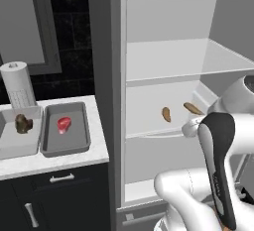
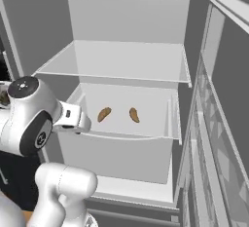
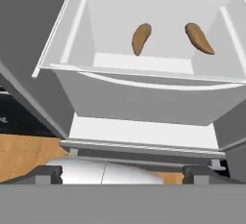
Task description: Place one sweet potato and one steak in each tupperware on the nearby counter, to pack two identical lunches.
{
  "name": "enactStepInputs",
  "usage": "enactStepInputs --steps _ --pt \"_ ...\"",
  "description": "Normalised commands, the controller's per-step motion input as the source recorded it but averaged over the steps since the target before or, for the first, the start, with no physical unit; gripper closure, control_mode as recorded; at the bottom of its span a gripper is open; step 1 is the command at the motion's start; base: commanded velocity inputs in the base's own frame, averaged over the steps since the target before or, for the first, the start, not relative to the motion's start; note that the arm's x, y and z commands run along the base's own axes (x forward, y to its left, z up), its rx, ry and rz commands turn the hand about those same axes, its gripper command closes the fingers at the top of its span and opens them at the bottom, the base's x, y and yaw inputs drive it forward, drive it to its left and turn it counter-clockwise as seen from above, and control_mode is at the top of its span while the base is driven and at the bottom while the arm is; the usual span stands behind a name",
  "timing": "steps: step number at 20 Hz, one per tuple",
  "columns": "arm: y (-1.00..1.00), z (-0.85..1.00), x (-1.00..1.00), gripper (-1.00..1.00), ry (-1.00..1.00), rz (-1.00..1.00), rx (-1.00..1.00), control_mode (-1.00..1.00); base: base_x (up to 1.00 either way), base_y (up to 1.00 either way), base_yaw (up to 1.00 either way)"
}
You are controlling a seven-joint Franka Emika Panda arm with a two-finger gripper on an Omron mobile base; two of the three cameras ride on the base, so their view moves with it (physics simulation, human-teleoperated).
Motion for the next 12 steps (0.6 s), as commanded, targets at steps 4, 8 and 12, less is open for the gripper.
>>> enactStepInputs --steps 4,8,12 --pt "-0.04 -0.66 0.5 -1.0 -0.15 0.0 0.0 -1.0 0.0 0.0 0.0" --pt "0.0 -0.68 0.59 -1.0 -0.2 0.0 0.0 -1.0 0.0 0.0 0.0" --pt "0.0 -0.44 0.87 -1.0 -0.04 0.0 0.0 -1.0 0.0 0.0 0.0"
